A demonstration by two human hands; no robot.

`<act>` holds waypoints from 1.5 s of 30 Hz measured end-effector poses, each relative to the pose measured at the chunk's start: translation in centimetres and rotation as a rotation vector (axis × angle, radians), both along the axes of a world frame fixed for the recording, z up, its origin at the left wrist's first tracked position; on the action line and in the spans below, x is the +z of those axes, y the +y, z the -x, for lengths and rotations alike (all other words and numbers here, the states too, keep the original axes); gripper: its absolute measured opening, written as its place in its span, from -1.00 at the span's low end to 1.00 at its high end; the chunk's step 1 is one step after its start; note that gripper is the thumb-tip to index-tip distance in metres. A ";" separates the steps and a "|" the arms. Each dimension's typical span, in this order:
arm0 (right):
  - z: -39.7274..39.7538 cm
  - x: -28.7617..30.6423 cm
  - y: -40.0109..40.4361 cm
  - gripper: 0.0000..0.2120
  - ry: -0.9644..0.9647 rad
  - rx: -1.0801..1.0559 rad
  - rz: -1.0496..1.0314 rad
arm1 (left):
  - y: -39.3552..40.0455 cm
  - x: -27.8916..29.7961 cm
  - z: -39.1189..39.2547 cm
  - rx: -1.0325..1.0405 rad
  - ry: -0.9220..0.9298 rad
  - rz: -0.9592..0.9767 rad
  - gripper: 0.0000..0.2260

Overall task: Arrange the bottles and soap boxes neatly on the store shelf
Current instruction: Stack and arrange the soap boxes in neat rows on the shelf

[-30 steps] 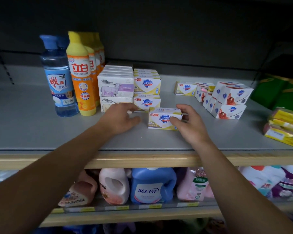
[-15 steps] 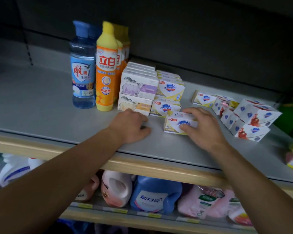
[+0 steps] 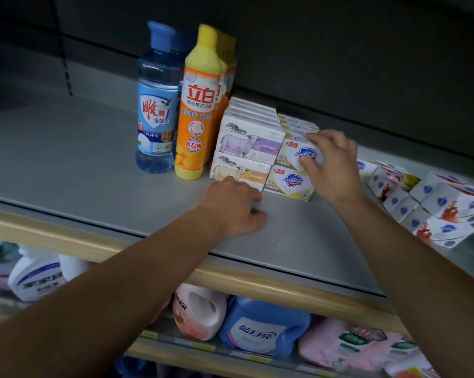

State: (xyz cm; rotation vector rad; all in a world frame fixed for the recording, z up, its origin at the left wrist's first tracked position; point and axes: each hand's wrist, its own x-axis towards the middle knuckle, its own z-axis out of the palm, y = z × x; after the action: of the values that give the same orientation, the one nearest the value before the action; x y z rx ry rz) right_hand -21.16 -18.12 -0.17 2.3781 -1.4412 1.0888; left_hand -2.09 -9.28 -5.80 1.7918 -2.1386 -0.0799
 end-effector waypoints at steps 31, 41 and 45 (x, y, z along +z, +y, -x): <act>16.2 -5.5 7.2 -0.46 0.197 -0.386 -0.562 | 0.7 1.2 3.9 -0.163 0.154 0.132 -0.62; 16.5 -6.0 6.9 -0.41 0.167 -0.366 -0.496 | -6.6 4.5 16.7 -0.225 0.373 0.266 -0.74; 16.5 -6.1 6.9 -0.41 0.148 -0.351 -0.479 | -12.5 4.6 20.5 -0.160 0.294 0.236 -0.63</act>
State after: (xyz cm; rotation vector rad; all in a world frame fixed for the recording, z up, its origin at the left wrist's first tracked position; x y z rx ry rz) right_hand -37.69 -11.22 -6.30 2.2810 -2.1447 0.5129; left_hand -22.58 -21.79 -1.16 1.3832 -1.9835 -0.1176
